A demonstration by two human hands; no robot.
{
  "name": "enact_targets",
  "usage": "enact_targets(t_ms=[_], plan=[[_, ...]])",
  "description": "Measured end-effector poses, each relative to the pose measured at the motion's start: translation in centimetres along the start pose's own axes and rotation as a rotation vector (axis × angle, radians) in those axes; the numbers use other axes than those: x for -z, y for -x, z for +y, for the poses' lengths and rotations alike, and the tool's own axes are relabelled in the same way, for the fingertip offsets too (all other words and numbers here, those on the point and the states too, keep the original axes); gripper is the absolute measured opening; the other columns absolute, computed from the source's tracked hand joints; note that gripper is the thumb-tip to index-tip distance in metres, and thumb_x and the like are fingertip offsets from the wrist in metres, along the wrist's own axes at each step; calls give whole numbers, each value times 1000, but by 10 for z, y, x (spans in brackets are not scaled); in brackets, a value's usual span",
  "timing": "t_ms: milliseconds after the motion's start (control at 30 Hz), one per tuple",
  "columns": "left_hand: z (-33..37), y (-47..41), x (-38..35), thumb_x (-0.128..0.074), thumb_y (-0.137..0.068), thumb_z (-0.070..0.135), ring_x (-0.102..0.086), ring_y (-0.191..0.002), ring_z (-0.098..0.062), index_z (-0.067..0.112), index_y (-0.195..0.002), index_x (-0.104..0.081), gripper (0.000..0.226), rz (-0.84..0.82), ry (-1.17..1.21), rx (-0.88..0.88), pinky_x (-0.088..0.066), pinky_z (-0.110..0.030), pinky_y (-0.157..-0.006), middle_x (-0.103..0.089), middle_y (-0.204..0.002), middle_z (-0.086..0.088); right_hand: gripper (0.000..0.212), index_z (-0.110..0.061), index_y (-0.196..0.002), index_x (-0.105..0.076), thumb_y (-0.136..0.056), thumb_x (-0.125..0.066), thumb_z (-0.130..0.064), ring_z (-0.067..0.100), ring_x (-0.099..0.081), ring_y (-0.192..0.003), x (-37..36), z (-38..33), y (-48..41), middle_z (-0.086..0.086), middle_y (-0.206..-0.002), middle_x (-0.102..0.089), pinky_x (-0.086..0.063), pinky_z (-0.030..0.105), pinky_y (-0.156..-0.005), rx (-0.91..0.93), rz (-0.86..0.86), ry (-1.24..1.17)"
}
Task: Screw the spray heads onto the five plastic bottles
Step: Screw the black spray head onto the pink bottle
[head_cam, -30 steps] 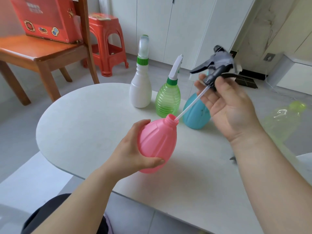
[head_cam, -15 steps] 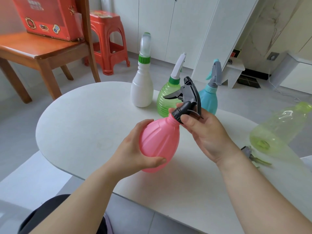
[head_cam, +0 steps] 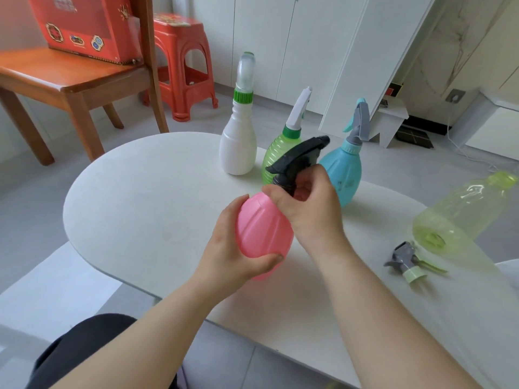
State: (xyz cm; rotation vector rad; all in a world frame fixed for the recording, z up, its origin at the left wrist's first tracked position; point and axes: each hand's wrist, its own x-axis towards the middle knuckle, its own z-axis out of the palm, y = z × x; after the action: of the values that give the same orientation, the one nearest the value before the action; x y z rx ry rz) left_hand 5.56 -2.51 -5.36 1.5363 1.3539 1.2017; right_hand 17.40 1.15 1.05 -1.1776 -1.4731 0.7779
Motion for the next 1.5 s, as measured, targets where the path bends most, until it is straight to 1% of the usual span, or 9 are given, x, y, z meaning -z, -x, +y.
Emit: enact_targets(t_ms=[233,400,533,667,800,900,1000,1267,1500], plan=[[-7,1,8,-67,-44,56,-30,-121,10,57,-115,-15,88,-208,-18,-33,-23,6,-90,-25,-130,29,15,-30,-79,-57,-76,-66,-17,1,-61,-84,13,7,-6,-13,-87,-65,-44,13,-77,-95,-171,-121],[-6,-13,13,-69,-40,42,-41,-121,-1,46,-124,-23,96,-379,158,50,-36,-20,-98,-39,-133,14,20,-25,-84,-65,-64,-66,-23,-1,-64,-89,36,7,-2,-16,-87,-71,-46,8,-75,-134,-504,-281],[-2,-12,-3,-68,-37,44,-51,-106,1,47,-112,-35,81,-324,194,41,-45,-6,-78,-50,-118,13,25,-25,-79,-56,-65,-74,-16,17,-64,-94,31,10,3,2,-90,-68,-49,28,-83,-145,-220,-174],[-2,1,-25,-68,-35,53,-43,-110,-6,46,-112,-26,88,-102,15,15,-40,-23,-93,-40,-117,13,39,-31,-73,-41,-65,-76,-15,-12,-52,-63,16,14,14,-12,-74,-54,-39,6,-64,-44,106,52],[-2,-7,-13,-75,-44,44,-35,-114,5,56,-114,-14,94,-236,13,-35,-31,-8,-93,-29,-124,17,25,-25,-78,-54,-68,-72,-12,18,-61,-95,31,13,9,15,-104,-66,-45,30,-87,-176,-99,-143],[-3,-20,-5,-74,-50,29,-36,-115,12,48,-124,-15,97,-411,116,11,-28,8,-84,-31,-132,16,20,-26,-76,-68,-56,-73,-28,12,-63,-99,46,16,4,-6,-94,-73,-47,27,-89,-211,-345,-292],[4,-23,-12,-71,-40,37,-48,-104,11,43,-125,-28,95,-449,179,23,-45,-7,-81,-46,-123,14,43,-28,-79,-72,-42,-81,-47,7,-62,-99,53,18,1,-11,-91,-73,-48,22,-92,-237,-448,-365],[6,-2,-43,-78,-47,40,-39,-112,-7,28,-130,-29,97,-5,-116,-21,-35,-26,-96,-32,-111,18,22,-26,-77,-56,-71,-69,-10,10,-61,-85,39,21,8,-2,-89,-66,-47,27,-84,-141,-69,-83],[7,-30,-13,-74,-38,38,-47,-107,9,48,-118,-24,95,-459,77,27,-40,-6,-83,-44,-121,19,50,-25,-83,-71,-41,-80,-51,0,-62,-98,68,20,-9,-13,-93,-73,-46,12,-85,-243,-557,-323]])
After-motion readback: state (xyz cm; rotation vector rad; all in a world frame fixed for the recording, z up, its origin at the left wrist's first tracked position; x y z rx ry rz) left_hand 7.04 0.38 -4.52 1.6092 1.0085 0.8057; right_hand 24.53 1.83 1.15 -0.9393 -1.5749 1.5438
